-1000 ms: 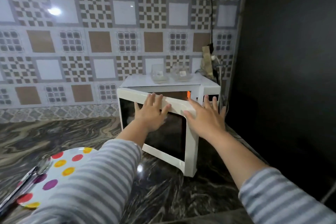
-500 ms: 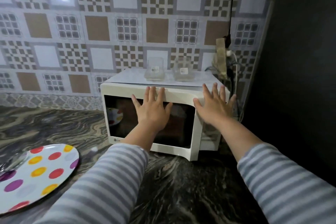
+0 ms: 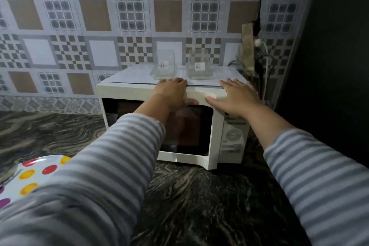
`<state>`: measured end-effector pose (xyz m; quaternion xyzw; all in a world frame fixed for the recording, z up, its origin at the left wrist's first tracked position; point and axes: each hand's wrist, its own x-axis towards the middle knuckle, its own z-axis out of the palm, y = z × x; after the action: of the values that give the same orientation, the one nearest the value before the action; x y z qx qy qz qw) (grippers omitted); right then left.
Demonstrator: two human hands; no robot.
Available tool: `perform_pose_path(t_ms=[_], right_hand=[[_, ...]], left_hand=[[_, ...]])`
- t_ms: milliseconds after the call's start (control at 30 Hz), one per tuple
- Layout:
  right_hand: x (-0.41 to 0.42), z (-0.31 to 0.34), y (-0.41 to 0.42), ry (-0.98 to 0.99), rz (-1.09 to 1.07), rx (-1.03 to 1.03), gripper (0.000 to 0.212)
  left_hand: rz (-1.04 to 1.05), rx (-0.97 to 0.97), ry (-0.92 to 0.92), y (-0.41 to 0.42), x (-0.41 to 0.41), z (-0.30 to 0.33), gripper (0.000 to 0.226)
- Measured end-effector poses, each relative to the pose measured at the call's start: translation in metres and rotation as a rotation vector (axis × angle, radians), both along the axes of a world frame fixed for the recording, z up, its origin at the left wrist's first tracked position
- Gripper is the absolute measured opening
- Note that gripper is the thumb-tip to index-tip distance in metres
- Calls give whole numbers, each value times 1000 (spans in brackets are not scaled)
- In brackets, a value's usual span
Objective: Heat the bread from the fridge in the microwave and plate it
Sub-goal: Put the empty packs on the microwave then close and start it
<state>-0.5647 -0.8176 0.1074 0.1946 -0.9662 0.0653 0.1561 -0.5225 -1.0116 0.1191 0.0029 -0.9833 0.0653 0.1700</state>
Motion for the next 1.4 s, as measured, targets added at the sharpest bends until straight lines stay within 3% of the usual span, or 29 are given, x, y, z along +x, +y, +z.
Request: perform_pose_path(t_ms=[367, 1100, 1200, 1300, 1400], right_hand=[[-10, -13, -8, 208, 26, -103, 79], [-16, -26, -10, 296, -1, -142, 68], [-6, -42, -5, 330, 13, -158, 64], [12, -76, 7, 400, 16, -154, 70], [33, -125, 20, 368, -2, -224, 76]], left_hand=[[25, 81, 179, -3, -6, -13, 83], [71, 86, 304, 9, -15, -38, 64], [92, 99, 332, 21, -3, -54, 62], [101, 123, 341, 36, 15, -89, 76], [72, 159, 200, 54, 32, -135, 82]])
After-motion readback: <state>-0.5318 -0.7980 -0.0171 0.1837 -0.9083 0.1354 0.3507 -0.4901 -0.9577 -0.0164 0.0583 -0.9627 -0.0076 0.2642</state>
